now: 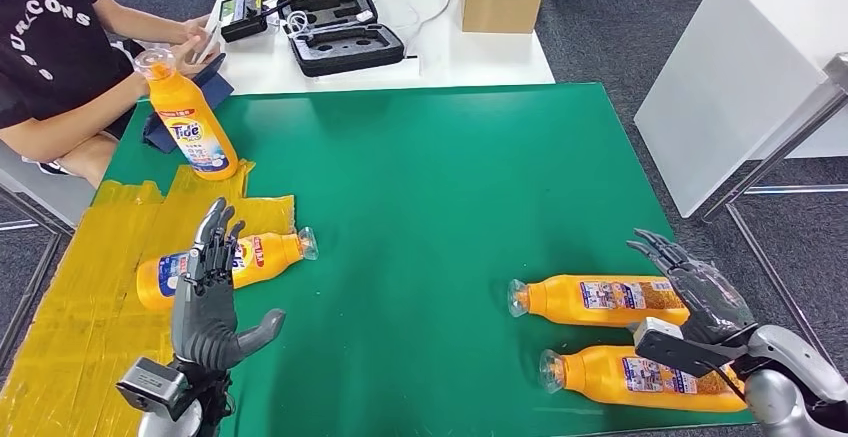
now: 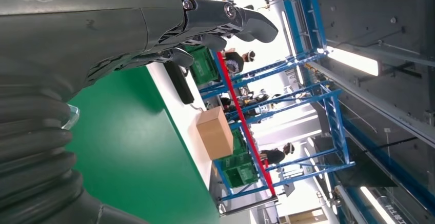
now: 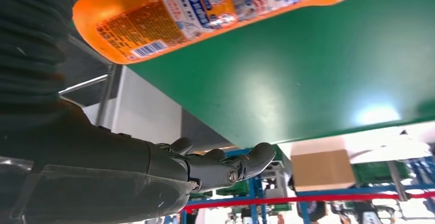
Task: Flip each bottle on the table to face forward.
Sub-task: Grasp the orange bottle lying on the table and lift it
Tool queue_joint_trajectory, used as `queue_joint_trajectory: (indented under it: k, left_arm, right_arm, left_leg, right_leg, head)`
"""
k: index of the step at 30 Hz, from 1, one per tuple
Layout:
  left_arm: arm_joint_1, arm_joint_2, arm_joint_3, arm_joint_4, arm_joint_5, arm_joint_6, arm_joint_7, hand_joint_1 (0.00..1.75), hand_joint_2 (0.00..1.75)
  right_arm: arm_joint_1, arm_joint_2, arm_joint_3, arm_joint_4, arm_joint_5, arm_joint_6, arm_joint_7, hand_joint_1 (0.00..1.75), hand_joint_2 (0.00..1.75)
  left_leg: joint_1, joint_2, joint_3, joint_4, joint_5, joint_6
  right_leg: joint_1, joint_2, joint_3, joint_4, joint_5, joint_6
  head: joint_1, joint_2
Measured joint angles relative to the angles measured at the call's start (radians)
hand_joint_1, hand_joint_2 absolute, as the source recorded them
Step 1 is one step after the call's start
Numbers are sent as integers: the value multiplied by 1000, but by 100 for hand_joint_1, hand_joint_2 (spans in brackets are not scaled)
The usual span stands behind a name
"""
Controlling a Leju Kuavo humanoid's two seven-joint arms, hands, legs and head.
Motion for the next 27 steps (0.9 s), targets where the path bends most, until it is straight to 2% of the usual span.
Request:
queue_joint_trajectory:
  k: [12,17,22,27]
  left_arm:
    - [0,0,3,5,-14,4,2,0,175]
    - [0,-1,4,9,-14,8,2,0,175]
    - [0,-2,5,13,-14,8,2,0,175]
    - [0,-7,6,14,-16,9,4,0,175]
  right_arm:
    - [-33,-3,31,73,89,-36,66,0,175]
    - [-71,-4,78,140,149,-58,114,0,175]
    - [-125,-15,139,227,241,-76,207,0,175]
    - [-170,-17,186,297,286,-83,243,0,175]
  left_leg:
    - [0,0,0,0,0,0]
    - [0,0,0,0,0,0]
    - [0,0,0,0,0,0]
    - [0,0,0,0,0,0]
  right_leg:
    - [0,0,0,0,0,0]
    - [0,0,0,0,0,0]
    - [0,0,0,0,0,0]
    - [0,0,0,0,0,0]
  head:
    - [0,0]
    - [0,0]
    - [0,0]
    - [0,0]
